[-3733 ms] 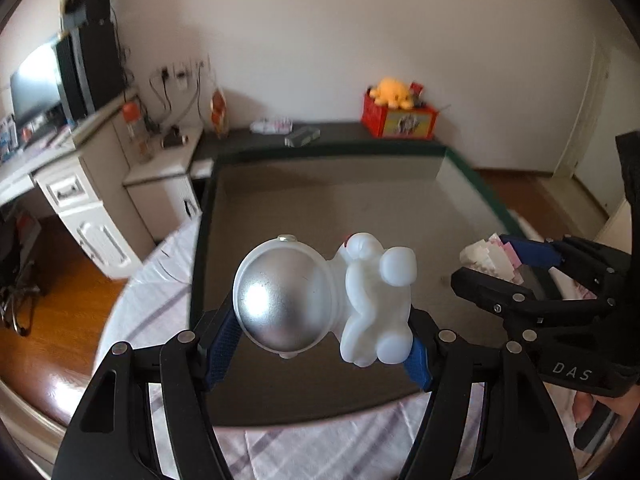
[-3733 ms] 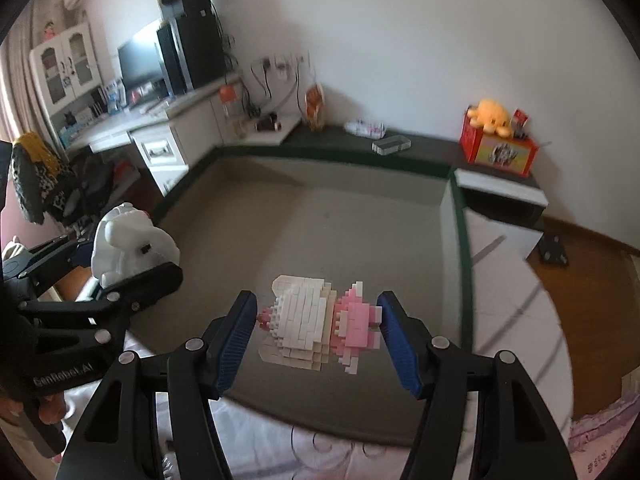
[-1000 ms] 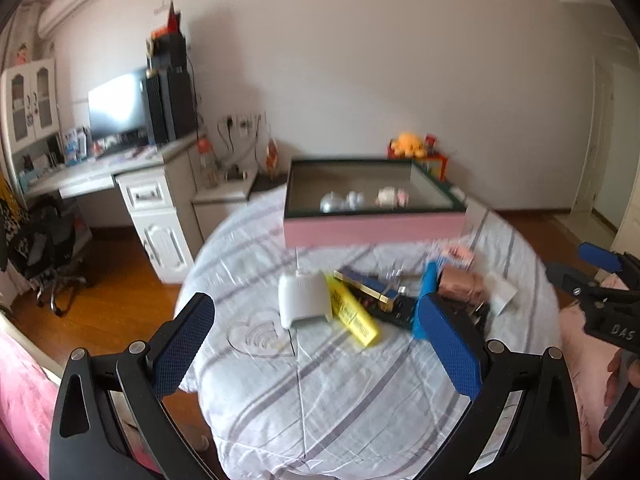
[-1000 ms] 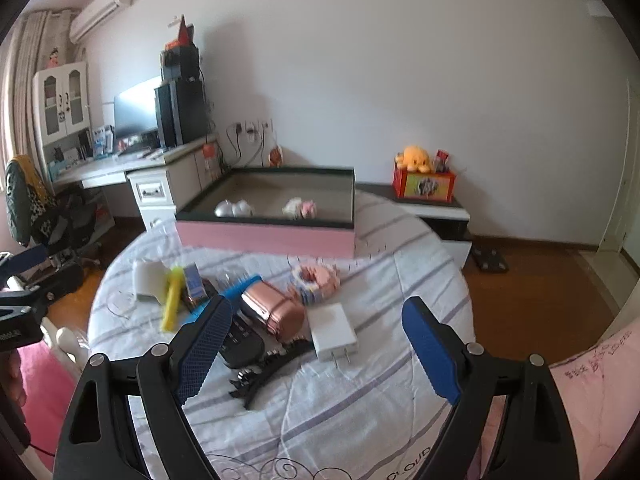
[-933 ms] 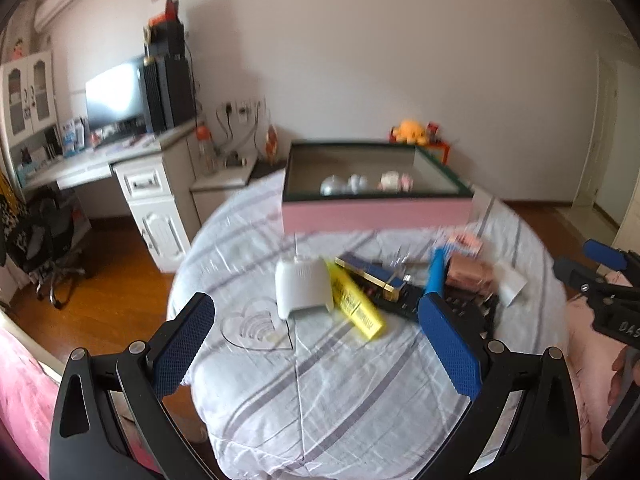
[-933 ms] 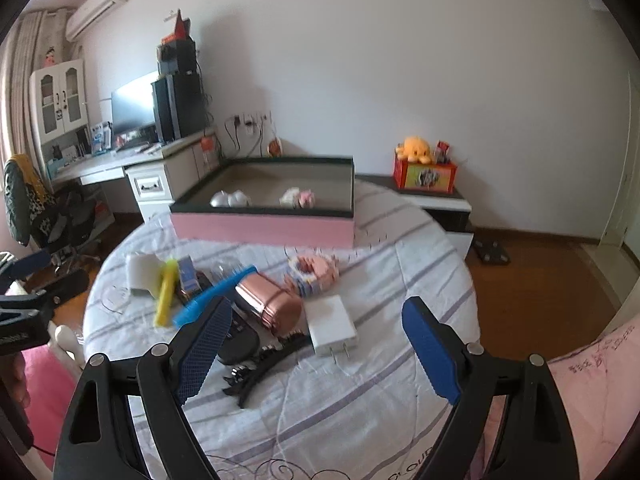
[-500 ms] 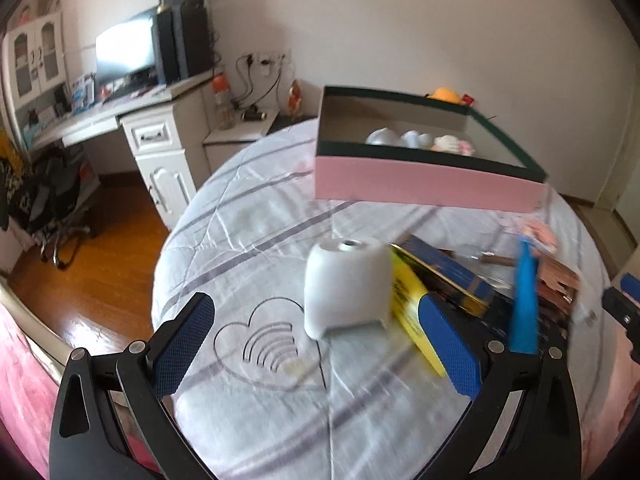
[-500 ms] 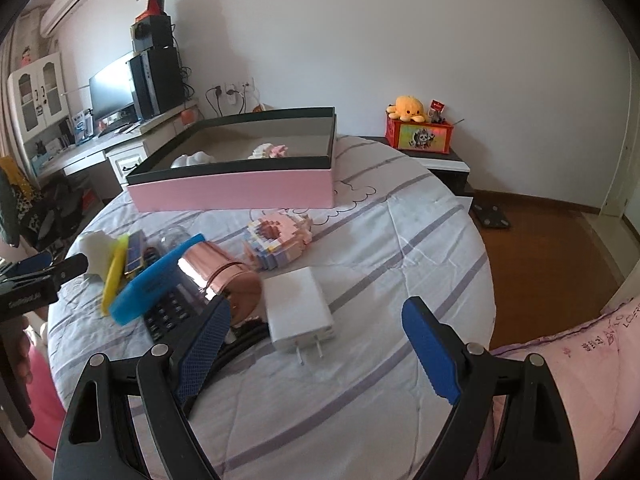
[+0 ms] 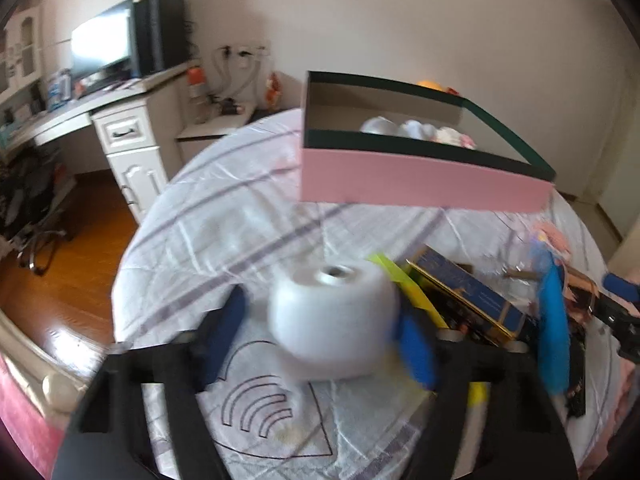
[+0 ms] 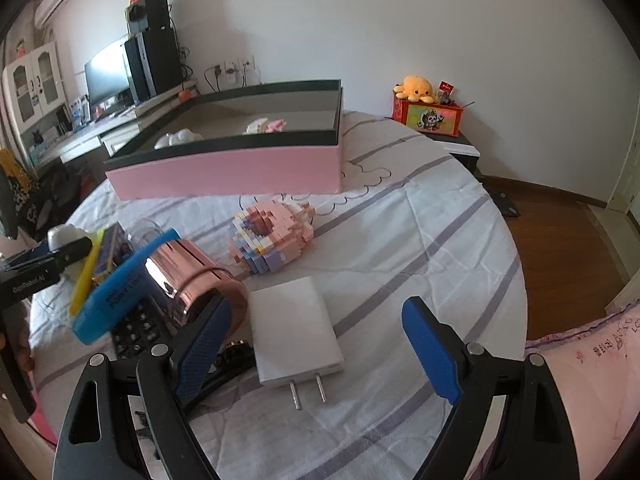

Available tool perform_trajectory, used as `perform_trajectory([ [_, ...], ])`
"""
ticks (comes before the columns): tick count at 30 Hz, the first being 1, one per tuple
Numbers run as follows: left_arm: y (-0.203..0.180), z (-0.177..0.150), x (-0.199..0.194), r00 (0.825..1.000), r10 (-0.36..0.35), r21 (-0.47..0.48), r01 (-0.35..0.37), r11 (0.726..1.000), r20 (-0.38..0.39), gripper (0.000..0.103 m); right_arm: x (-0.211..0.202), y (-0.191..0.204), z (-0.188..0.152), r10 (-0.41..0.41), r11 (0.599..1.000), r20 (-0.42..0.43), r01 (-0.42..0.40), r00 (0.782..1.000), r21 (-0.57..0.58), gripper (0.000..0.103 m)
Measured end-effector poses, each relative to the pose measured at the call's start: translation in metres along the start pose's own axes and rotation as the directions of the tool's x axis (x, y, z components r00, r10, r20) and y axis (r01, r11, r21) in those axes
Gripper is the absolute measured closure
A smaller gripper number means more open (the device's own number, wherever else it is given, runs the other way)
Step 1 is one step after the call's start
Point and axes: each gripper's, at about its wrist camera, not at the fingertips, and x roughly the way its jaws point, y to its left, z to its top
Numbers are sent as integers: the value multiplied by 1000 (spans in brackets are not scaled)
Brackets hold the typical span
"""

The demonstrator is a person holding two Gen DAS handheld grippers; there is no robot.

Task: Organize rigid objects
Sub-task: 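Grasp the white humidifier cap with the left tool while the right tool grasps the white charger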

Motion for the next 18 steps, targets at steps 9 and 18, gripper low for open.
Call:
perform_trajectory([
  [9, -1, -9, -12, 1000, -3, 47, 4, 999, -5, 48, 10, -6, -7, 44, 999, -28, -44, 999, 13, 15],
  [18, 0, -14, -39, 1000, -8, 62, 7, 998, 22, 48, 3, -3, -8, 80, 997, -36, -81, 996, -11, 61],
])
